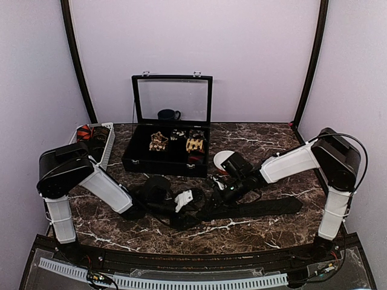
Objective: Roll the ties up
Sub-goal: Roll the tie at the center of the board.
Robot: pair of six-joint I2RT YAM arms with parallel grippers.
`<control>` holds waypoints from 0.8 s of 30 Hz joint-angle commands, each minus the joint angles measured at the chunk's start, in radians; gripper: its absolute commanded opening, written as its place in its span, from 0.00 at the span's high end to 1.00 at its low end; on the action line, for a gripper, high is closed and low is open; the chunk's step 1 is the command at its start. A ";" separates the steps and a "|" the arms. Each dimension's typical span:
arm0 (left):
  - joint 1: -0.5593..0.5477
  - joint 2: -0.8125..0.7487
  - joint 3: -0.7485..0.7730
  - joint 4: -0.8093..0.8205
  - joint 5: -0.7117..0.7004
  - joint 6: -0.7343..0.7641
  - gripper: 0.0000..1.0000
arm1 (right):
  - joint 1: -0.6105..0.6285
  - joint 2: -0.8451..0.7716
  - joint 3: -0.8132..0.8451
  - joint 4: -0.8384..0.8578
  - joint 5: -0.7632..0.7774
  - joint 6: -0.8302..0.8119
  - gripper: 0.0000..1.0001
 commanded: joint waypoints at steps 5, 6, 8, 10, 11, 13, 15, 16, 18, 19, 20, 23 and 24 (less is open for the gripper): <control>-0.041 0.056 0.065 0.008 -0.085 0.074 0.63 | -0.027 0.017 -0.048 -0.104 0.087 -0.044 0.95; -0.042 0.055 0.069 -0.007 -0.097 0.070 0.66 | -0.027 0.004 -0.045 -0.099 0.084 -0.048 0.94; -0.044 0.046 0.072 -0.042 -0.107 0.059 0.73 | -0.027 -0.029 -0.032 -0.107 0.094 -0.059 0.90; -0.045 0.037 0.080 -0.106 -0.126 0.039 0.79 | -0.028 -0.069 -0.016 -0.130 0.118 -0.068 0.82; -0.045 0.034 0.081 -0.132 -0.132 0.029 0.81 | -0.027 -0.087 -0.011 -0.144 0.131 -0.069 0.79; -0.047 0.024 0.080 -0.178 -0.150 0.009 0.84 | -0.028 -0.121 -0.011 -0.159 0.138 -0.059 0.73; -0.048 0.016 0.071 -0.202 -0.164 -0.006 0.84 | -0.022 -0.151 -0.018 -0.164 0.139 -0.041 0.68; -0.050 0.013 0.066 -0.209 -0.173 -0.013 0.84 | -0.019 -0.160 -0.018 -0.173 0.140 -0.034 0.66; -0.051 0.009 0.067 -0.233 -0.177 -0.023 0.84 | -0.004 -0.168 0.003 -0.208 0.161 -0.029 0.65; -0.053 0.006 0.069 -0.242 -0.177 -0.026 0.84 | 0.006 -0.166 0.023 -0.234 0.184 -0.026 0.64; -0.055 0.005 0.068 -0.247 -0.177 -0.026 0.84 | 0.017 -0.160 0.042 -0.256 0.197 -0.024 0.64; -0.059 0.002 0.070 -0.255 -0.181 -0.020 0.84 | 0.037 -0.148 0.069 -0.240 0.197 0.009 0.66; -0.059 0.002 0.071 -0.259 -0.181 -0.018 0.84 | 0.040 -0.141 0.073 -0.228 0.195 0.019 0.66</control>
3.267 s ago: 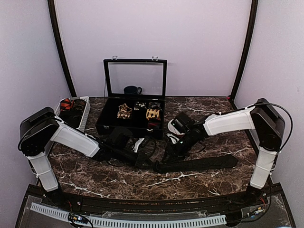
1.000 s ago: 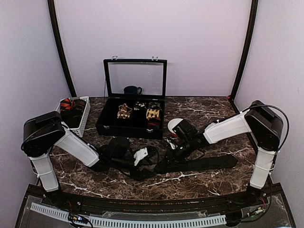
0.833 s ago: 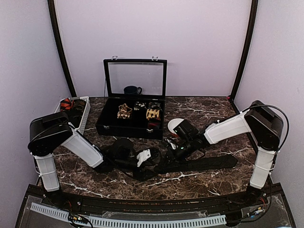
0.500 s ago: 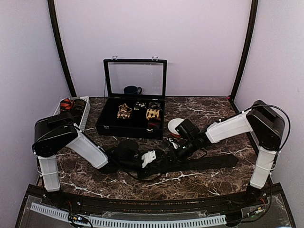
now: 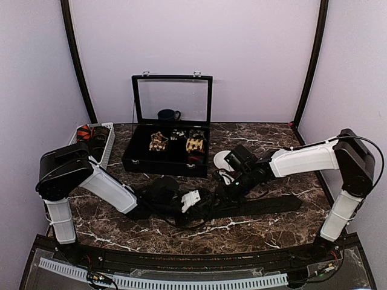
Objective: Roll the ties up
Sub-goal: Roll the tie at the center of the board.
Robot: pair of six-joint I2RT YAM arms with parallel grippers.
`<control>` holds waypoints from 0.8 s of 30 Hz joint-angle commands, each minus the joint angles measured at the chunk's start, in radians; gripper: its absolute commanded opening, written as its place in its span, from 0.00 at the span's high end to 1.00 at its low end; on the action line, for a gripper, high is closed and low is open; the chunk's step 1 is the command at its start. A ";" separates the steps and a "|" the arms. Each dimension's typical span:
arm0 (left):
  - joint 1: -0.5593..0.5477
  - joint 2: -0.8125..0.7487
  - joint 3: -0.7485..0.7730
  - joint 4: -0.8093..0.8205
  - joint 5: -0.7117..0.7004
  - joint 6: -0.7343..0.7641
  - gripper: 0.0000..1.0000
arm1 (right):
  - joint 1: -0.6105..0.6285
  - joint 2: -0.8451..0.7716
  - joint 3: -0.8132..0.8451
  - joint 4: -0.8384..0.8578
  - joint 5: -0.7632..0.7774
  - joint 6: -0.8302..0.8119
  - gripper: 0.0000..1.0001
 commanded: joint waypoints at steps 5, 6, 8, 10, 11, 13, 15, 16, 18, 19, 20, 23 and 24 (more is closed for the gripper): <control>-0.007 -0.018 -0.011 -0.158 -0.021 -0.006 0.84 | 0.038 0.047 0.081 0.002 0.024 0.052 0.67; -0.007 -0.019 -0.012 -0.159 -0.020 -0.007 0.84 | 0.041 0.053 0.089 -0.003 0.023 0.051 0.67; -0.008 -0.020 -0.013 -0.161 -0.018 -0.008 0.84 | 0.045 0.072 0.100 -0.017 0.023 0.051 0.67; -0.009 -0.023 -0.012 -0.163 -0.018 -0.008 0.84 | 0.052 0.089 0.103 -0.016 0.021 0.052 0.67; -0.009 -0.023 -0.012 -0.164 -0.020 -0.008 0.84 | 0.056 0.098 0.106 -0.017 0.023 0.052 0.67; -0.009 -0.024 -0.012 -0.166 -0.020 -0.011 0.84 | 0.064 0.116 0.114 -0.016 0.029 0.050 0.67; -0.009 -0.023 -0.015 -0.168 -0.014 -0.015 0.84 | 0.071 0.139 0.122 -0.017 0.034 0.046 0.68; -0.009 -0.023 -0.016 -0.169 -0.011 -0.016 0.84 | 0.072 0.151 0.128 -0.021 0.043 0.044 0.69; -0.009 -0.023 -0.015 -0.170 -0.008 -0.017 0.84 | 0.073 0.168 0.129 -0.020 0.057 0.045 0.73; -0.009 -0.023 -0.015 -0.171 -0.009 -0.017 0.84 | 0.073 0.174 0.127 -0.017 0.059 0.048 0.75; -0.009 -0.026 -0.016 -0.172 -0.010 -0.016 0.84 | 0.073 0.179 0.124 -0.014 0.062 0.052 0.78; -0.009 -0.027 -0.013 -0.175 -0.008 -0.009 0.84 | 0.073 0.185 0.112 0.001 0.058 0.060 0.86; -0.010 -0.029 -0.013 -0.176 -0.008 -0.005 0.84 | 0.074 0.186 0.107 0.004 0.055 0.060 0.89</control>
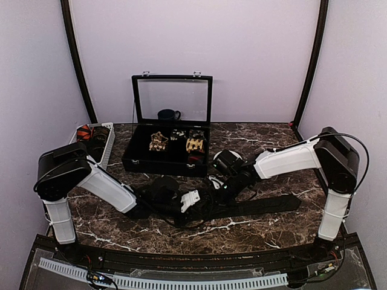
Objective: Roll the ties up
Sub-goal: Roll the tie at the center of the board.
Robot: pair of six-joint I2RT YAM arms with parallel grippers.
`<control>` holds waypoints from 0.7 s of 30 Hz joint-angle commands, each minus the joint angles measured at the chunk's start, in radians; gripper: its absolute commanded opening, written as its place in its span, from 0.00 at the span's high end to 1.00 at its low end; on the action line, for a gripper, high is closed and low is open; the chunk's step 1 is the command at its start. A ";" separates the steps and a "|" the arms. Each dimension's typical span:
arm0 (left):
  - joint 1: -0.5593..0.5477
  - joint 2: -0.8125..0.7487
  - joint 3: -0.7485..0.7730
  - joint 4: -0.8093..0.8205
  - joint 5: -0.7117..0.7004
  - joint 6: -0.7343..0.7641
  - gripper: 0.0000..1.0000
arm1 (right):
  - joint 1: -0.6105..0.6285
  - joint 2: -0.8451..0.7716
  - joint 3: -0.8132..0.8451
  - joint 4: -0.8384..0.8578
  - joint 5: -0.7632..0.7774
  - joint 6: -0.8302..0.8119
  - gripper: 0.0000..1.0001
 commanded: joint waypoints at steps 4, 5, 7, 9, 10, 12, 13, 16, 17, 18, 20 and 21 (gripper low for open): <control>-0.006 -0.014 -0.014 -0.137 0.002 0.013 0.84 | 0.009 0.034 0.000 0.006 0.033 0.007 0.90; -0.006 -0.015 -0.015 -0.138 0.004 0.014 0.84 | 0.009 0.031 0.004 0.003 0.036 0.005 0.86; -0.006 -0.014 -0.015 -0.136 0.005 0.013 0.85 | 0.009 0.026 0.017 -0.002 0.044 0.006 0.81; -0.007 -0.012 -0.018 -0.137 0.006 0.011 0.84 | 0.009 0.029 0.033 -0.004 0.044 0.006 0.77; -0.007 -0.012 -0.017 -0.137 0.007 0.011 0.84 | 0.009 0.033 0.036 -0.006 0.046 0.006 0.77; -0.008 -0.012 -0.017 -0.136 0.008 0.012 0.84 | 0.009 0.041 0.036 -0.008 0.043 0.005 0.77; -0.008 -0.011 -0.018 -0.136 0.011 0.013 0.85 | 0.009 0.047 0.051 -0.015 0.045 0.005 0.77; -0.009 -0.010 -0.017 -0.137 0.013 0.017 0.85 | 0.009 0.057 0.055 -0.014 0.051 0.000 0.85; -0.008 -0.012 -0.018 -0.137 0.014 0.018 0.84 | 0.009 0.058 0.050 -0.011 0.046 0.000 0.89; -0.008 -0.012 -0.019 -0.135 0.015 0.018 0.83 | 0.008 0.058 0.035 -0.006 0.042 0.000 0.95; -0.008 -0.022 -0.033 -0.107 0.018 0.012 0.75 | 0.004 0.057 -0.005 0.014 0.021 -0.001 1.00; -0.008 -0.034 -0.048 -0.078 0.015 0.003 0.67 | 0.000 0.054 -0.024 0.033 0.002 0.001 1.00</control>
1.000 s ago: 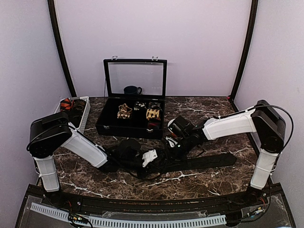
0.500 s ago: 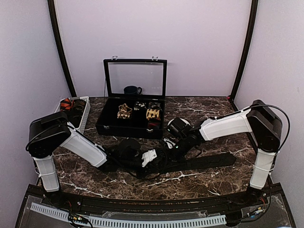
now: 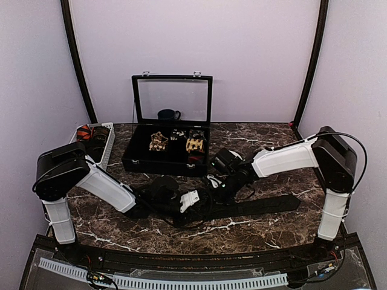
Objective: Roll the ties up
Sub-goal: Roll the tie at the center of the board.
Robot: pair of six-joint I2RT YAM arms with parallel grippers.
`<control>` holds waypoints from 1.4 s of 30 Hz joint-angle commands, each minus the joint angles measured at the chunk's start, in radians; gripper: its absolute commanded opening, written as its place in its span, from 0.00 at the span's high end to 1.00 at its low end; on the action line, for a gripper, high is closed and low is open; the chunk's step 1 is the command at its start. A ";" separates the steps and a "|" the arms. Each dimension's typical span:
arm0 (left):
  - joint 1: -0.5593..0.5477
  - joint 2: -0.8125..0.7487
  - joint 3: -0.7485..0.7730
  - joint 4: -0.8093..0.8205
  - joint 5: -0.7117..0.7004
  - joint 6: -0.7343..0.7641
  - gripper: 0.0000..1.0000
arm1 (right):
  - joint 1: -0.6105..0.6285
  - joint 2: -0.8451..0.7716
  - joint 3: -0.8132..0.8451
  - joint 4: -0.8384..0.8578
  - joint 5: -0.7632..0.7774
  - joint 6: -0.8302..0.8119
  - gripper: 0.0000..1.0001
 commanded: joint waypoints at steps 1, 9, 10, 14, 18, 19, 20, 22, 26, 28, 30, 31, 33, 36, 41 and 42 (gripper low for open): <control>-0.008 -0.034 -0.063 -0.023 -0.001 -0.012 0.59 | -0.003 0.028 -0.084 0.072 -0.005 0.006 1.00; -0.007 -0.073 -0.190 0.250 0.012 -0.076 0.26 | -0.078 0.005 -0.232 0.203 -0.138 -0.004 1.00; -0.007 -0.073 -0.199 0.276 0.007 -0.077 0.26 | -0.087 0.002 -0.243 0.217 -0.153 -0.006 1.00; -0.007 -0.048 -0.196 0.325 0.022 -0.056 0.26 | -0.122 0.004 -0.271 0.239 -0.206 -0.035 1.00; -0.008 -0.015 -0.189 0.383 0.042 -0.042 0.27 | -0.162 0.010 -0.321 0.290 -0.267 -0.049 1.00; -0.008 -0.008 -0.187 0.395 0.044 -0.043 0.28 | -0.172 0.012 -0.337 0.313 -0.285 -0.049 1.00; -0.008 0.000 -0.185 0.408 0.048 -0.044 0.28 | -0.180 0.015 -0.351 0.333 -0.300 -0.049 1.00; -0.008 0.020 -0.178 0.428 0.062 -0.045 0.28 | -0.187 0.028 -0.365 0.354 -0.323 -0.060 1.00; -0.009 0.063 -0.159 0.462 0.069 -0.058 0.28 | -0.200 0.061 -0.388 0.415 -0.367 -0.061 1.00; -0.012 0.084 -0.141 0.465 0.074 -0.062 0.28 | -0.203 0.072 -0.391 0.457 -0.391 -0.045 1.00; -0.017 0.100 -0.124 0.463 0.069 -0.063 0.27 | -0.203 0.087 -0.385 0.505 -0.422 -0.022 1.00; -0.017 0.105 -0.123 0.467 0.062 -0.065 0.28 | -0.203 0.094 -0.384 0.549 -0.422 -0.022 1.00; -0.017 0.101 -0.142 0.497 0.029 -0.077 0.28 | -0.197 0.108 -0.381 0.622 -0.422 -0.022 1.00; -0.017 0.051 -0.207 0.541 -0.020 -0.084 0.27 | -0.179 0.116 -0.367 0.703 -0.422 -0.022 1.00; -0.017 -0.038 -0.313 0.552 -0.013 -0.091 0.27 | -0.162 0.084 -0.404 0.852 -0.422 -0.022 1.00; -0.018 -0.043 -0.322 0.549 -0.011 -0.090 0.26 | -0.163 0.081 -0.416 0.859 -0.422 -0.022 1.00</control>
